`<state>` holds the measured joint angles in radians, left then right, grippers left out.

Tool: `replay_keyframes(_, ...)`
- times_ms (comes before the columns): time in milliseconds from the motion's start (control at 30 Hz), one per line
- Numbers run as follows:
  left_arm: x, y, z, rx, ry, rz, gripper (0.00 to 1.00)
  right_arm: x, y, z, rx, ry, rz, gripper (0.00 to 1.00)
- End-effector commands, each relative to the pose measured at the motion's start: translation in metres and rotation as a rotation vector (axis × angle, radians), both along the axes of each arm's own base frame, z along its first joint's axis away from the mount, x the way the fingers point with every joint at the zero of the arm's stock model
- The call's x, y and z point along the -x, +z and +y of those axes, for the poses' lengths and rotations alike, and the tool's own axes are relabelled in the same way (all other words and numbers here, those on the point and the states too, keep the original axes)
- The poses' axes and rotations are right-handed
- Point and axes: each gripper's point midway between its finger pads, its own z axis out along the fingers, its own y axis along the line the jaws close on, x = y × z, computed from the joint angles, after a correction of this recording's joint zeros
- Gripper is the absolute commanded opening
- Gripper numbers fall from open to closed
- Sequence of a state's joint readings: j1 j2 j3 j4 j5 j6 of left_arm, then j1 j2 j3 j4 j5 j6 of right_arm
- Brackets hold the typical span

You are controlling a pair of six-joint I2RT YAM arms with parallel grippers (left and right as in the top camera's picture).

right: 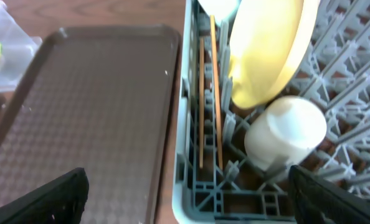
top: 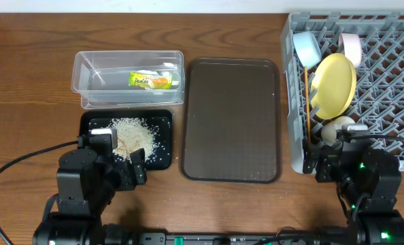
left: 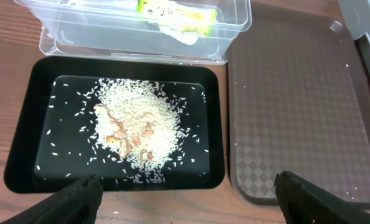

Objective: Sort waste into correct bins and load items into the dishwasher rack

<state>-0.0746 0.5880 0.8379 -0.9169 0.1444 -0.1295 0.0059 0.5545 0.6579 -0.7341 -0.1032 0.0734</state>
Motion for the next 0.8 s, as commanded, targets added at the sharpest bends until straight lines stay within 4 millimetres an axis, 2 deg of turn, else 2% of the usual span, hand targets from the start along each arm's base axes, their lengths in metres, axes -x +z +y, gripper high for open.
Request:
replay_keyframes(0, 0.001, -0.002, -0.001, -0.009, -0.013, 0.003, 0.91, 0.005, -0.010, 0.000, -0.003, -0.007, 0.036, 0.99)
replay_keyframes(533, 0.001, -0.002, -0.001, -0.009, -0.013, 0.003, 0.92, 0.025, -0.032, 0.000, -0.001, -0.007, 0.160, 0.99)
replay_keyframes(600, 0.001, -0.002, -0.001, -0.009, -0.013, 0.003, 0.92, 0.025, -0.028, 0.000, -0.002, -0.005, 0.129, 0.99)
replay_keyframes(767, 0.001, -0.002, -0.001, -0.009, -0.013, 0.003, 0.92, 0.015, 0.000, 0.000, 0.013, 0.007, -0.081, 0.99)
